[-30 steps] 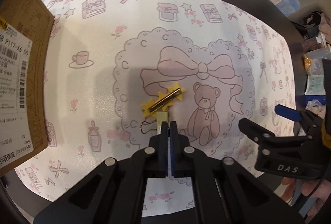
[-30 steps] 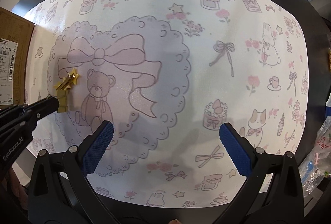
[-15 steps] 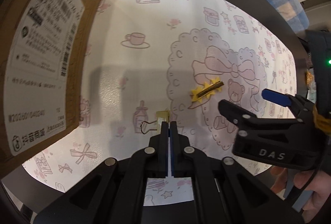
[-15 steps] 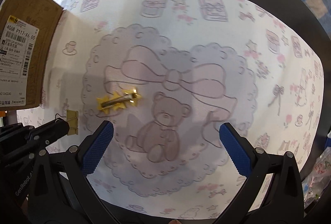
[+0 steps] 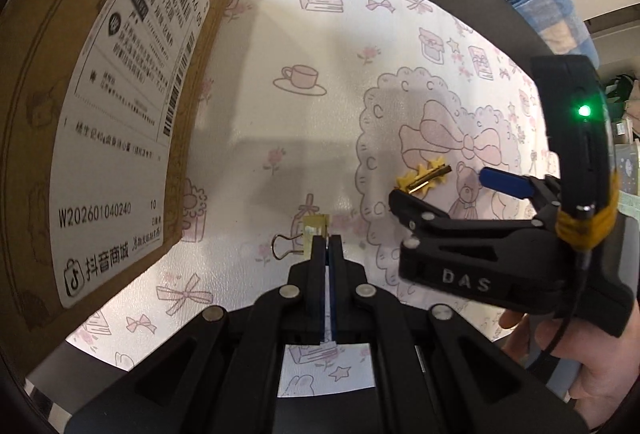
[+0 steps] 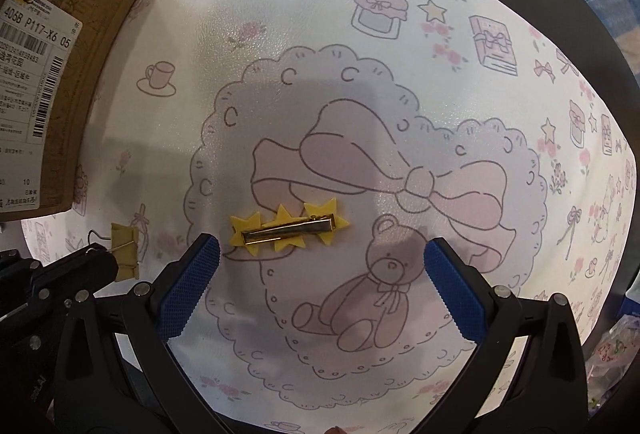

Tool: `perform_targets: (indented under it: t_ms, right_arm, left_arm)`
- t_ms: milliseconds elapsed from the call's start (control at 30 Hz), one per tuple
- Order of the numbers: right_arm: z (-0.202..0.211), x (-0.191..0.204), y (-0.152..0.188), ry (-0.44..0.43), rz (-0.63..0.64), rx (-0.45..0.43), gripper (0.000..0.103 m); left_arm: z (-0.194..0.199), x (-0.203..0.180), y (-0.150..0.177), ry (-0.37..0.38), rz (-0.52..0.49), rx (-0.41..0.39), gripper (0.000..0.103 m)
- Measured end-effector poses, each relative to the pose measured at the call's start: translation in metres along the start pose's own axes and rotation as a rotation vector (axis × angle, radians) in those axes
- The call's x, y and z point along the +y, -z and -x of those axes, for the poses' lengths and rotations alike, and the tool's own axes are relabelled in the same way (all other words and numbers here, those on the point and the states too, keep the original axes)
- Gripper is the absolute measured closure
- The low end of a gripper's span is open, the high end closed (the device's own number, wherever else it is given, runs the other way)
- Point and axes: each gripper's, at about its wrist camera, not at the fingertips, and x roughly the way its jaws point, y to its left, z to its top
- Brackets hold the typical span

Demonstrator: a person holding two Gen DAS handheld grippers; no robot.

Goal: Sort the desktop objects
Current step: 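Lift the binder clip with left gripper while right gripper grasps the yellow star hair clip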

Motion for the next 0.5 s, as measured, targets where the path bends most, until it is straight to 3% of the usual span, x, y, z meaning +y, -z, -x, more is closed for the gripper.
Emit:
perform_targets:
  t_ms: [100, 133, 200, 233, 267, 433, 500]
  right_arm:
    - [0.003, 0.000, -0.001, 0.011, 0.012, -0.017, 0.016]
    - [0.005, 0.000, -0.002, 0.012, 0.016, -0.024, 0.026]
    - [0.012, -0.003, -0.003, 0.014, 0.013, -0.036, 0.050]
    - [0.014, -0.004, -0.004, 0.016, 0.010, -0.038, 0.072]
    - [0.015, -0.007, -0.004, 0.013, 0.006, -0.039, 0.084]
    - [0.018, -0.022, -0.007, -0.028, -0.024, -0.040, 0.089]
    - [0.018, -0.028, -0.007, -0.045, -0.034, -0.042, 0.101]
  left_arm:
    - [0.001, 0.001, 0.001, 0.000, -0.002, 0.001, 0.102]
    - [0.002, 0.002, 0.002, 0.000, -0.002, 0.001, 0.102]
    - [0.002, 0.002, 0.003, -0.002, -0.004, -0.001, 0.102]
    - [0.002, 0.002, 0.003, -0.003, -0.004, -0.002, 0.102]
    - [0.002, 0.002, 0.003, -0.001, -0.002, -0.003, 0.102]
    - [0.005, 0.003, 0.005, -0.001, 0.004, -0.010, 0.102]
    - [0.005, 0.002, 0.006, 0.000, 0.006, -0.011, 0.102]
